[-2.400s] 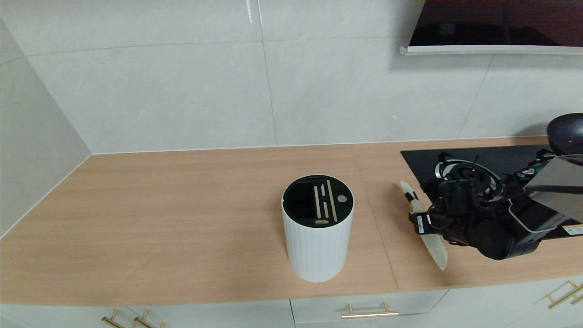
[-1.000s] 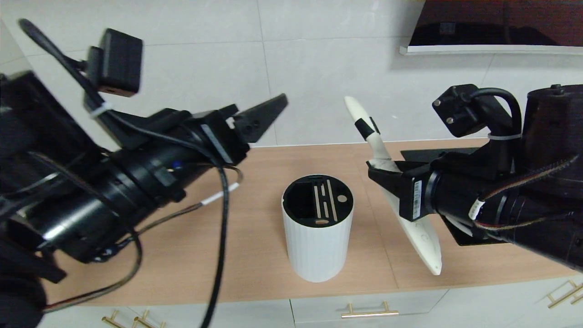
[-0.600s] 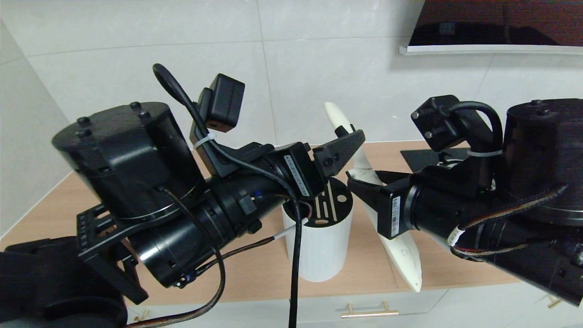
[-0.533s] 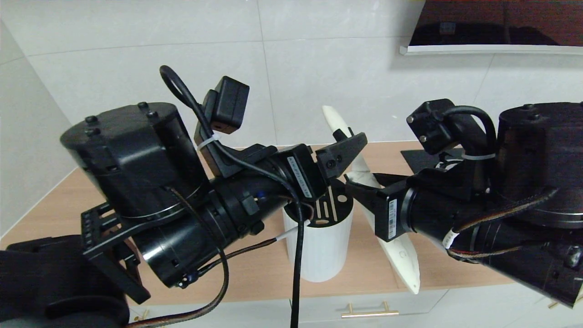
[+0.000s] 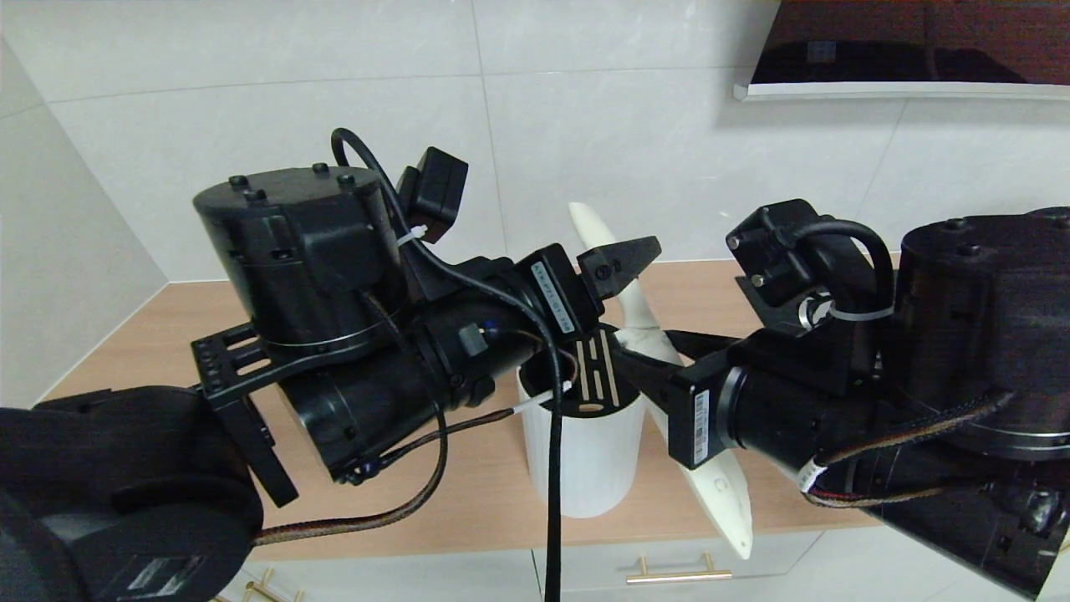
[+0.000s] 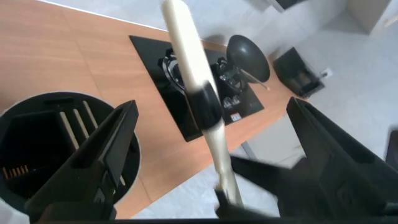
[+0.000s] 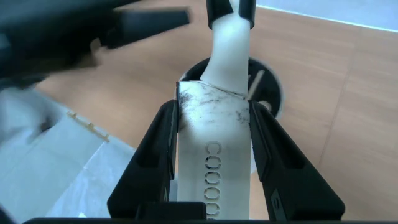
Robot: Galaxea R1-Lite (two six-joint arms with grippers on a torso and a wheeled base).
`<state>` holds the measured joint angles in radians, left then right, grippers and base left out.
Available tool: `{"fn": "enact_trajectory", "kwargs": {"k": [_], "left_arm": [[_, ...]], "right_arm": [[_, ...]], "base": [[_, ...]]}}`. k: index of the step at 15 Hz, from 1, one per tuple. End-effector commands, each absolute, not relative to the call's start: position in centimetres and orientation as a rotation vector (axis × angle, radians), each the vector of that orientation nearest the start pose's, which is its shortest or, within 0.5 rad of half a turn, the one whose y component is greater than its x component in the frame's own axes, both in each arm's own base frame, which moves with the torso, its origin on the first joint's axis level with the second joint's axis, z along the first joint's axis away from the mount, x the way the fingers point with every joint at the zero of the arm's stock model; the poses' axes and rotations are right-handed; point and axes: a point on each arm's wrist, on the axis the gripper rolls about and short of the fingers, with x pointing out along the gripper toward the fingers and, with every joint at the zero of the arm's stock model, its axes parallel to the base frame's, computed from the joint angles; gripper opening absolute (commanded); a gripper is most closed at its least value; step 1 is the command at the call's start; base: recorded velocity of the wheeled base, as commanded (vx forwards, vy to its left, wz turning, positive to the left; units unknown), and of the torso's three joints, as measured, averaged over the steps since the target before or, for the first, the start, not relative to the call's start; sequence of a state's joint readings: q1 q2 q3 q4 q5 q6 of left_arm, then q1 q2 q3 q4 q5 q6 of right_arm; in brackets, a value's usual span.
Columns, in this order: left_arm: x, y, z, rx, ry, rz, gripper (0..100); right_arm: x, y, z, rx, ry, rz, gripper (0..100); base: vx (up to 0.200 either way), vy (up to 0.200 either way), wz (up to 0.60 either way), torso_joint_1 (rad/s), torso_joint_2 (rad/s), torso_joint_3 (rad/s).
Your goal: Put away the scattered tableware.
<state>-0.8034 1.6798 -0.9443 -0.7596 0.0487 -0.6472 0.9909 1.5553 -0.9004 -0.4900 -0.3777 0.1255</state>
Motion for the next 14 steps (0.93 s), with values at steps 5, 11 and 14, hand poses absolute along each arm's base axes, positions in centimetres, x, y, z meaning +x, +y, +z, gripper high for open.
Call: {"fn": "enact_trajectory", "kwargs": {"k": [5, 11, 14], "left_arm": [[22.5, -22.9, 23.7, -0.65, 0.238, -0.726, 100], [22.5, -22.9, 23.6, -0.65, 0.24, -0.726, 0], [22.5, -22.9, 23.6, -0.652, 0.244, -0.734, 0]], "right_arm": [[15.1, 23.5, 23.3, 0.008, 0.176, 0.642, 0], [14.6, 23.7, 23.2, 0.004, 0.18, 0.661, 0], [14.3, 23.9, 23.2, 0.015, 0.166, 0.675, 0]], "base": [[0.0, 0.0, 0.0, 0.0, 0.0, 0.0], [0.0, 0.0, 0.0, 0.0, 0.0, 0.0], [0.0, 0.0, 0.0, 0.0, 0.0, 0.0]]}}
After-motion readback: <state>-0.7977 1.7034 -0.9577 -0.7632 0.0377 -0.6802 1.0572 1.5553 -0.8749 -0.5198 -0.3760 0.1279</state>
